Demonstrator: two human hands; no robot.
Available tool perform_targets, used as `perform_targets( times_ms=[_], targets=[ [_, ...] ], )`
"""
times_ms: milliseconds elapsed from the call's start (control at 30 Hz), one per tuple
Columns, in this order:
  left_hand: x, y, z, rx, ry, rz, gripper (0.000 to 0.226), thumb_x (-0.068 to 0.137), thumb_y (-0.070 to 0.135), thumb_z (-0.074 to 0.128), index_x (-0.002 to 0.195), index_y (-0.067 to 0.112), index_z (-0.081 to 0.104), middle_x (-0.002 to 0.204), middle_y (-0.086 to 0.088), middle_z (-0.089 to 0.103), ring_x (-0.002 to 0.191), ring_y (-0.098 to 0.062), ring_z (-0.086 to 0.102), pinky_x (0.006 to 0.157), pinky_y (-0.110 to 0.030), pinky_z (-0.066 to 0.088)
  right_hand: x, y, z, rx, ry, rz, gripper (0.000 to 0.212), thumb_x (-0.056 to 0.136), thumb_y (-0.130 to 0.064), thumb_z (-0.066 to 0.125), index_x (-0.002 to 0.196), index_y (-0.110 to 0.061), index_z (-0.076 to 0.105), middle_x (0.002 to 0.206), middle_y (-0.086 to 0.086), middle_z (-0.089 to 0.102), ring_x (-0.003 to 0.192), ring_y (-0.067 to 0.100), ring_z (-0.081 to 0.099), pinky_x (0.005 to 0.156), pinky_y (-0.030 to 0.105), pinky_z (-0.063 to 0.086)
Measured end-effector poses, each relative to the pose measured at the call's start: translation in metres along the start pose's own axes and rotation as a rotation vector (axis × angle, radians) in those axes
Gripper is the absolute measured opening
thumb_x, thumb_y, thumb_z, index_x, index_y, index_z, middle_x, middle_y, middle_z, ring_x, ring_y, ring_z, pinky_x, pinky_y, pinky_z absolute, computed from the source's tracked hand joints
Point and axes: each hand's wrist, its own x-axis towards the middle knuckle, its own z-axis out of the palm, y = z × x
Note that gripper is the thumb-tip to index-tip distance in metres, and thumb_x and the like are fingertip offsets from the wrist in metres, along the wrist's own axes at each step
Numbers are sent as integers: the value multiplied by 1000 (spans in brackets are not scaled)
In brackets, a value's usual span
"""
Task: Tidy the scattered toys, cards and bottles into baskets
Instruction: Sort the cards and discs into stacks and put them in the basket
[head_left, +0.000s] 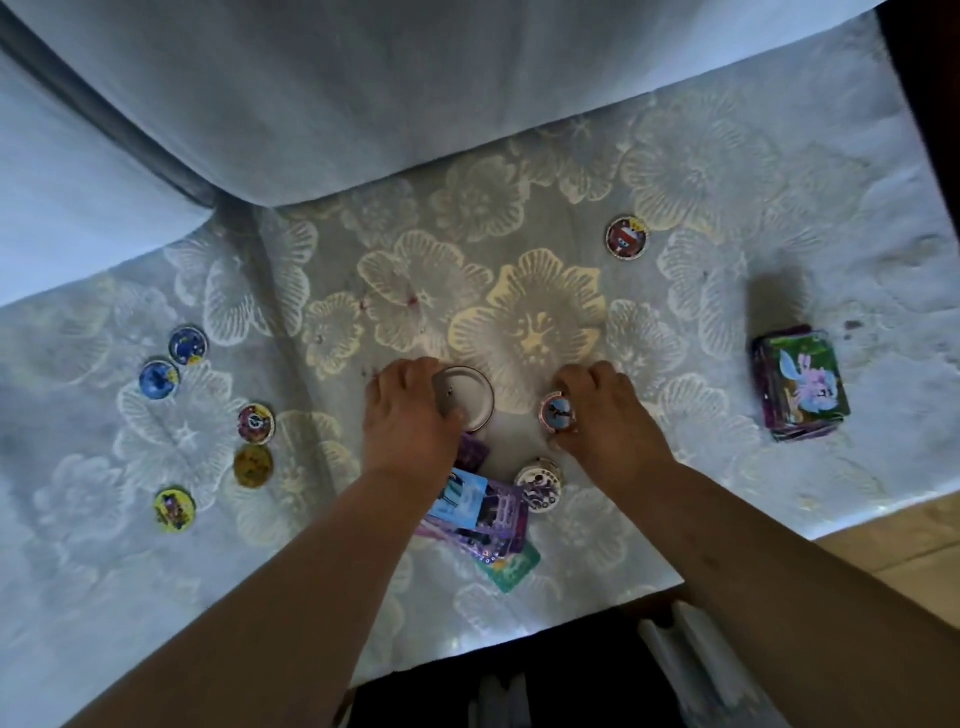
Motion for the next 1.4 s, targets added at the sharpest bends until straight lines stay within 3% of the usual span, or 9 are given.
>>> perform_targets(
  times_ms=[267,400,567,667,800,1000,1167,1300,1400],
  targets=[
    [-13,6,2,8,14,332,21,72,11,70,93,11,67,93,-12,65,86,-35,60,81,-40,46,5,2,-13,145,-81,44,28,79,-20,72,104,-18,59,105,3,44,98,25,50,72,30,39],
    [-30,37,22,189,-349,476,28,88,21,62,115,15,60,111,-8,61,107,-29,53,87,-39,46,2,9,-22,378,1,254,15,82,-18,69,90,-14,58,87,0,54,83,21,55,65,27,33],
    [-40,57,42,413,-398,580,48,29,20,83,75,18,67,70,-3,60,63,-23,60,40,-26,44,36,23,-53,544,323,369,38,82,-20,71,118,-15,60,105,11,62,88,23,65,80,39,55],
    [-39,68,36,502,-379,544,39,56,16,71,94,15,68,91,-6,61,84,-25,60,55,-31,50,83,28,-78,415,403,321,50,86,-15,65,134,-10,49,125,18,48,97,28,58,82,24,43],
    [-31,67,45,472,-509,470,31,88,15,59,119,10,54,122,-13,50,117,-31,44,90,-38,45,127,35,-89,114,276,303,43,90,-21,60,127,-2,48,132,23,41,109,38,49,87,30,36],
    [-26,39,-1,-667,-327,-122,20,76,19,81,82,21,62,79,6,69,73,-4,62,69,-19,48,91,3,-83,218,239,258,19,88,-28,63,99,-12,60,96,12,63,93,28,58,72,27,34],
    [-30,-10,-30,-1401,-186,-585,20,92,-3,56,105,12,59,100,-10,65,84,-17,65,73,-29,60,24,-74,-56,830,-139,173,21,77,-9,76,92,-19,66,81,3,68,64,9,63,58,21,54],
    [-41,-38,-47,-1914,-305,-706,37,89,7,46,124,-1,53,109,-19,65,93,-27,65,84,-40,55,0,-136,-23,605,-227,-12,39,82,-13,70,119,-24,65,105,-5,54,92,5,57,81,3,40],
    [-49,-51,-60,-2050,-326,-730,39,88,29,45,95,3,74,95,-13,72,79,-20,69,72,-32,54,-6,-170,-1,406,-263,-77,48,87,-17,64,134,-24,55,124,4,46,116,16,48,99,16,34]
  ],
)
